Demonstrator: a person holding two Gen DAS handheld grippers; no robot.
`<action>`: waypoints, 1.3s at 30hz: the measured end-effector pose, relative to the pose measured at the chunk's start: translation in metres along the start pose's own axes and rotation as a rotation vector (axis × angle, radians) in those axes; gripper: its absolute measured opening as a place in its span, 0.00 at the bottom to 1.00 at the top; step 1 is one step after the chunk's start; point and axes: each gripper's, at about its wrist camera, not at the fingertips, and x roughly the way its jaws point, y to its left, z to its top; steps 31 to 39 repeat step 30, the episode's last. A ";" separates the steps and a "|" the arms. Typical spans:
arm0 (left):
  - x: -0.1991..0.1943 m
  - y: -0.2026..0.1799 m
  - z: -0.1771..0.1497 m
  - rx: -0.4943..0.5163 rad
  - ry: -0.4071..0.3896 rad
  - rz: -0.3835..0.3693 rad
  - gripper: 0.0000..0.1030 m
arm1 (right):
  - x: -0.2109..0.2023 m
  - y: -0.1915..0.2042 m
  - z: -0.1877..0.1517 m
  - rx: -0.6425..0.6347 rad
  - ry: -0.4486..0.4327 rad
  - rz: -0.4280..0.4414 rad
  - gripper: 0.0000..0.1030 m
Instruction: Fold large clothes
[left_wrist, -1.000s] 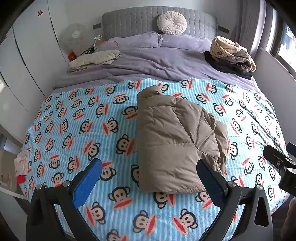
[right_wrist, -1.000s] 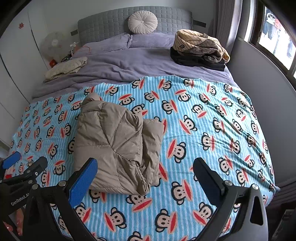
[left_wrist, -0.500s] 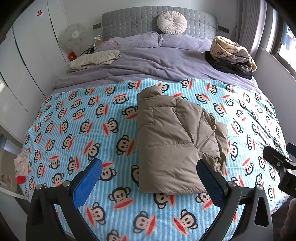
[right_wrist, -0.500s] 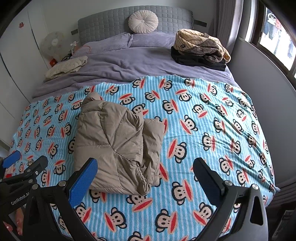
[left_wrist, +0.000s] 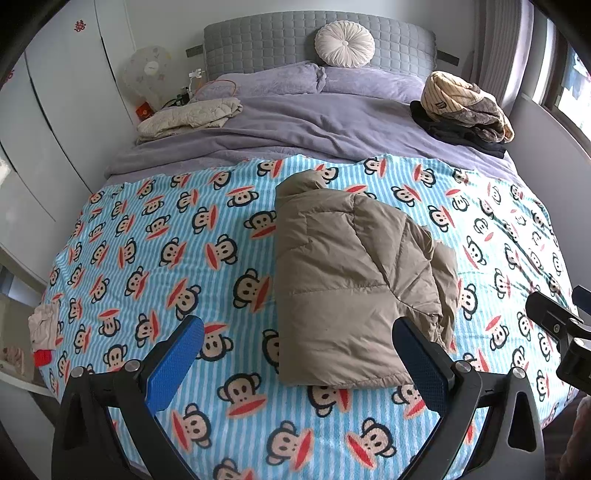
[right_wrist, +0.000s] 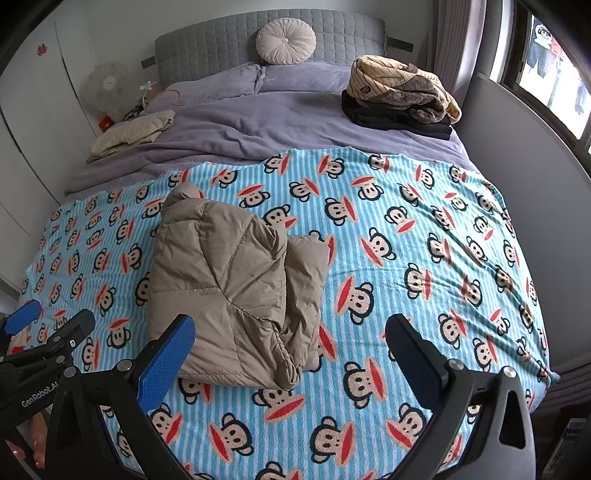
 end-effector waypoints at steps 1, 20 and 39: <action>0.001 0.000 0.000 0.001 0.000 -0.001 0.99 | 0.000 0.000 0.000 0.000 0.000 0.000 0.99; 0.002 0.006 0.001 -0.003 0.001 0.001 0.99 | 0.000 0.000 0.000 0.000 0.003 0.001 0.99; 0.002 0.002 0.003 0.013 -0.007 -0.007 0.99 | 0.001 0.000 0.000 -0.001 0.006 0.001 0.99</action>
